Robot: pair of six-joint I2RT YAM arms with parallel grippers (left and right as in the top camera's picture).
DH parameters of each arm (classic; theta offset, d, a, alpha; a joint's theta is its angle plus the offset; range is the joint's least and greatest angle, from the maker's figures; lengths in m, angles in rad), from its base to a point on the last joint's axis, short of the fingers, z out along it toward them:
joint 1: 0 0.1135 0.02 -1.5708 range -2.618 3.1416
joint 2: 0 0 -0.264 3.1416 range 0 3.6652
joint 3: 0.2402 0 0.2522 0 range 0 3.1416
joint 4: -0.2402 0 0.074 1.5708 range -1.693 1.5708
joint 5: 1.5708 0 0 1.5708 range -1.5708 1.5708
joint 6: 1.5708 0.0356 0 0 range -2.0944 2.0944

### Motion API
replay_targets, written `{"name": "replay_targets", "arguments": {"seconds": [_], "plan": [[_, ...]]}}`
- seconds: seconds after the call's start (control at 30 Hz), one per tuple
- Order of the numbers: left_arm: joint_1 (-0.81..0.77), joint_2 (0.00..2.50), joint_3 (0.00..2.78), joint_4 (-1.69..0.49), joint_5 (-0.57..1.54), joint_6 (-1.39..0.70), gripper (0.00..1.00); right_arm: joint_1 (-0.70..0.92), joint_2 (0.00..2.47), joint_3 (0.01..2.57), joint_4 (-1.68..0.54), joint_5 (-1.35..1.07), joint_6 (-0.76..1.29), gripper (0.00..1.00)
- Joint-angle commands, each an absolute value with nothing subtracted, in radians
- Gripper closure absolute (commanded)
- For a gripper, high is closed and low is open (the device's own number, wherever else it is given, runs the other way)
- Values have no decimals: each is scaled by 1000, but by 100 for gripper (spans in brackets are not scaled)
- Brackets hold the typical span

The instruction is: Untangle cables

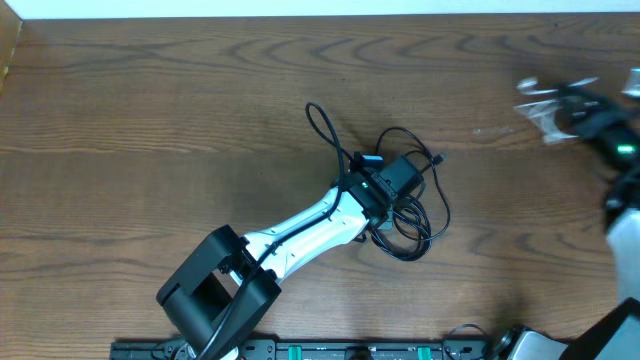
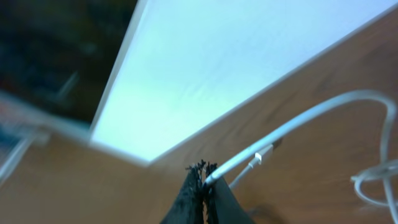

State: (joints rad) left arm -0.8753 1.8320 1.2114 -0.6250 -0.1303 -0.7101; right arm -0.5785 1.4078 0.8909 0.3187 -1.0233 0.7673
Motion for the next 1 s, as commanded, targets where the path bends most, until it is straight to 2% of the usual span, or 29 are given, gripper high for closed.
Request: {"name": "replay_targets", "arguments": {"seconds": [0.0,0.07,0.17,0.3,0.37,0.7,0.73,0.8,0.83,0.9,0.93,0.97], "plan": [[-872,1827,1210,-624,-165,-720,92,-724,1398,1017,202,-984,603,98],[-872,1827,1210,-624,-165,-720,92,-799,1398,1070,81,-925,525,98],[-872,1827,1210,-622,-146,-720,92,-906,1398,1109,-70,-702,408,99],[-872,1827,1210,-616,-99,-720,92,-988,1422,1108,-113,-325,257,99],[-872,1827,1210,-616,-94,-720,92,-1017,1481,1108,-70,-210,275,99],[-872,1827,1210,-607,-94,-720,92,-1042,1760,1108,245,-207,175,99],[-872,1827,1210,-604,-94,-720,89,-1042,1774,1108,252,-208,175,91],[-872,1827,1210,-596,-94,-720,77,-1042,1790,1108,250,-215,186,62],[-872,1827,1210,-593,-94,-720,76,-1039,1792,1108,252,-233,196,45],[-871,1827,1210,-587,-95,-719,73,-1033,1787,1109,274,-306,214,21],[-869,1826,1210,-585,-95,-719,73,-1032,1779,1109,281,-350,231,10],[-866,1822,1211,-584,-95,-719,74,-1030,1768,1109,284,-393,255,4]]}}
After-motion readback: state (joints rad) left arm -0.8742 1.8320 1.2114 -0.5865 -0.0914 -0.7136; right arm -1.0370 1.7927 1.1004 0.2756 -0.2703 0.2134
